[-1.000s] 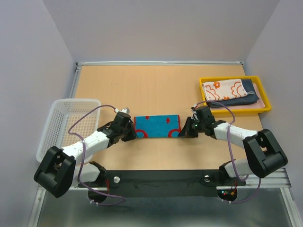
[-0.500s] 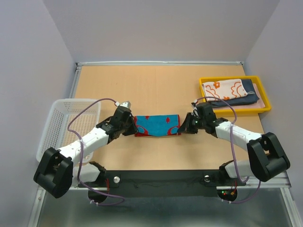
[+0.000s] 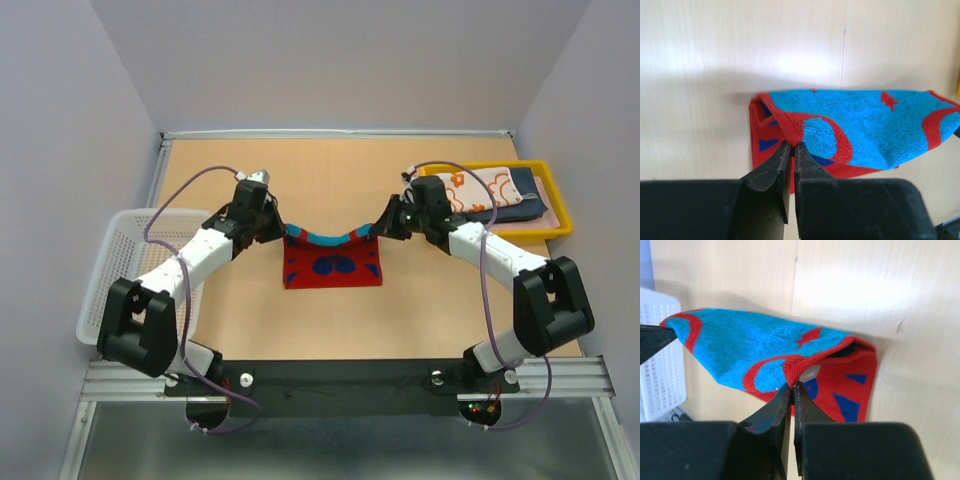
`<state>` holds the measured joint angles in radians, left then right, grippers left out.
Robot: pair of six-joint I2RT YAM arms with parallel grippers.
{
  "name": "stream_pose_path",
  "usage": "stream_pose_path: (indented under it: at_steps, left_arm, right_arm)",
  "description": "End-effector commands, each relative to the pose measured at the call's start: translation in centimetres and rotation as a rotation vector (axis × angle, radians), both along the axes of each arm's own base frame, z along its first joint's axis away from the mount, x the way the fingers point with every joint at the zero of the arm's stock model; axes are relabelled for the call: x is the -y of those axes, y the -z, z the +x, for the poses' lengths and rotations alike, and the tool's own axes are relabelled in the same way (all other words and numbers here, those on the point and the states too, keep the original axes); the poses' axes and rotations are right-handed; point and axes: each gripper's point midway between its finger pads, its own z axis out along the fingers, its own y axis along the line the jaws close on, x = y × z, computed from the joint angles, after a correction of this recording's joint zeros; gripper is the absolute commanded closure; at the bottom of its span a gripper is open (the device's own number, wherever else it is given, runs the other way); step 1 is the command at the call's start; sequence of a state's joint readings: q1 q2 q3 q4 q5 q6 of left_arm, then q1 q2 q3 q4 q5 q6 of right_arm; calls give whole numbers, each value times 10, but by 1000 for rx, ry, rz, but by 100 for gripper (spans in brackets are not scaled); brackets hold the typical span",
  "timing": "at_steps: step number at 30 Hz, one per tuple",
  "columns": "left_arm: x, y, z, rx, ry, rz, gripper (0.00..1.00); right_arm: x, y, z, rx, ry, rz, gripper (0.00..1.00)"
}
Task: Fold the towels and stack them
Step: Fold the towel
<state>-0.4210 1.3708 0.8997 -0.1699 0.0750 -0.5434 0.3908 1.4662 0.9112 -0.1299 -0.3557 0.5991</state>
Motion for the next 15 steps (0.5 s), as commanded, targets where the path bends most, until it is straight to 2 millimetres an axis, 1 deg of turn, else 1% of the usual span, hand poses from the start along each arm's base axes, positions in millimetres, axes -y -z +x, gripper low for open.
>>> stream_pose_path:
  at_steps: [1,2,3,5,6,7,8,9,10,11,12,13,15]
  left_arm:
    - [4,-35,33,91,33,-32,100]
    - [5,-36,36,86,35,-41,100]
    - [6,-33,38,79,37,-43,100]
    - [9,-32,37,66,48,-61,100]
    - [10,-28,34,57,53,-67,100]
    - [10,-30,34,61,53,-76,100]
    - [10,-21,27,38,51,-83,100]
    - [11,-19,22,31,57,-95,100]
    - [11,-21,19,43,57,-107,100]
    - [9,-10,11,18,51,-110,100]
    - [7,-4,1,5,58,-118,100]
    - [7,-1,-4,-1,60,-123,100]
    - [6,6,-14,-15,67,-128,100]
  right_arm:
    - [10,-23,36,96,26,-27,100]
    - [10,-26,41,101,29,-24,100]
    - [12,-24,44,97,34,-25,100]
    - [13,-23,43,89,27,-22,99]
    - [13,-20,40,78,24,-21,100]
    - [13,-18,37,71,19,-19,99]
    - [12,-16,33,60,8,-12,100]
    - [13,-13,29,50,3,-10,100]
    - [14,-5,22,26,-1,-13,100]
    - [14,-2,16,13,-10,-4,100]
    - [14,1,12,0,-15,-1,99]
    - [14,9,2,-28,-26,5,99]
    - [13,14,-8,-57,-39,18,100]
